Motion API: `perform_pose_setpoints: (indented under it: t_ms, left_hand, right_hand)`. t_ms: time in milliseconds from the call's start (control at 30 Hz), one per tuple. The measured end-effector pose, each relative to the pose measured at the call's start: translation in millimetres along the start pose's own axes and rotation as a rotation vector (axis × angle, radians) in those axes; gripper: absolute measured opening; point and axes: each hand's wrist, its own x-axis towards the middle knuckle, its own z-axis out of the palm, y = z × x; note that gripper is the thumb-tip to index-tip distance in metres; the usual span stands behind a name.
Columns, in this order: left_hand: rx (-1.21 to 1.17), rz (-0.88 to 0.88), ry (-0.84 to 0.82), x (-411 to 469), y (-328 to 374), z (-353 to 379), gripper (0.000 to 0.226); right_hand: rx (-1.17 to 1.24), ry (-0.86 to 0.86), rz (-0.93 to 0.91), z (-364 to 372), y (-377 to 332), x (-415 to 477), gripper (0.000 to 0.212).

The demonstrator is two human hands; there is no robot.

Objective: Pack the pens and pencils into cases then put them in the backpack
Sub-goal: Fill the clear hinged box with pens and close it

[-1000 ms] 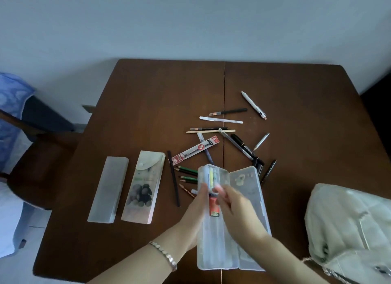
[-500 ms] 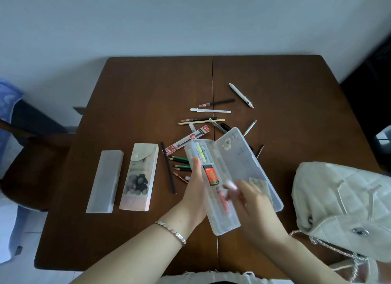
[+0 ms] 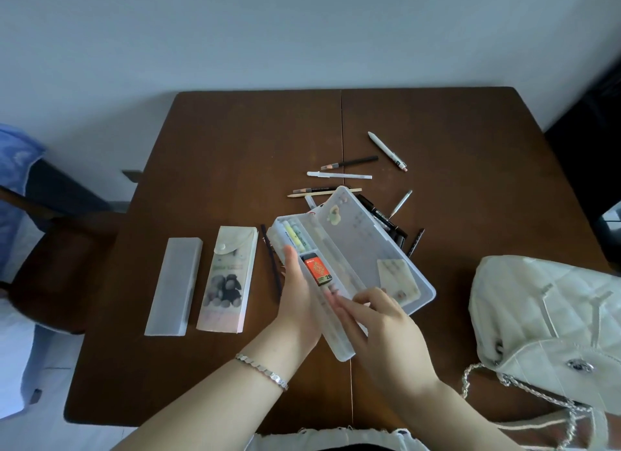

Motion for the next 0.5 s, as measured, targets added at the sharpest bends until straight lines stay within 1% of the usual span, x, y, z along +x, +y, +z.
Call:
perform_pose_setpoints:
  t_ms: [67,133,200,233,267,300,333,367,400,433,500]
  left_hand:
    - [0.032,0.064,-0.004,-1.1,6.2,-5.9,0.065]
    - [0.055,0.14,0.027,-0.9,16.1,-14.9,0.071]
    - [0.059,0.227,0.121,0.8,33.9,-31.1,0.065]
    - [0.069,0.268,0.201,1.5,44.8,-40.2,0.061]
    - [0.083,0.29,0.276,1.5,56.4,-49.7,0.06]
    - [0.123,0.29,0.355,1.9,67.1,-60.4,0.06]
    - [0.164,0.269,0.419,1.5,76.5,-69.5,0.06]
    - [0.205,0.254,0.45,1.2,84.7,-79.0,0.058]
    - [0.219,0.237,0.457,0.4,91.8,-86.1,0.056]
    - [0.216,0.226,0.446,0.7,97.0,-92.6,0.052]
    - [0.188,0.209,0.394,0.2,103.3,-102.0,0.049]
  right_hand:
    - [0.068,0.048,-0.022,4.2,-0.9,2.0,0.022]
    - [0.198,0.127,-0.034,7.6,-1.6,6.3,0.024]
    - [0.295,0.234,-0.051,14.8,3.7,9.6,0.025]
    - [0.313,0.278,-0.028,19.9,9.1,11.1,0.023]
    - [0.315,0.298,0.036,26.9,16.8,13.1,0.02]
    - [0.304,0.283,0.138,34.8,24.7,16.5,0.016]
    - [0.28,0.223,0.257,43.8,32.2,21.3,0.015]
    - [0.238,0.113,0.36,53.7,37.9,27.0,0.017]
    - [0.189,-0.024,0.414,64.7,41.9,32.5,0.021]
    - [0.139,-0.16,0.428,74.6,43.8,37.5,0.025]
    - [0.037,-0.378,0.388,93.2,39.4,47.3,0.032]
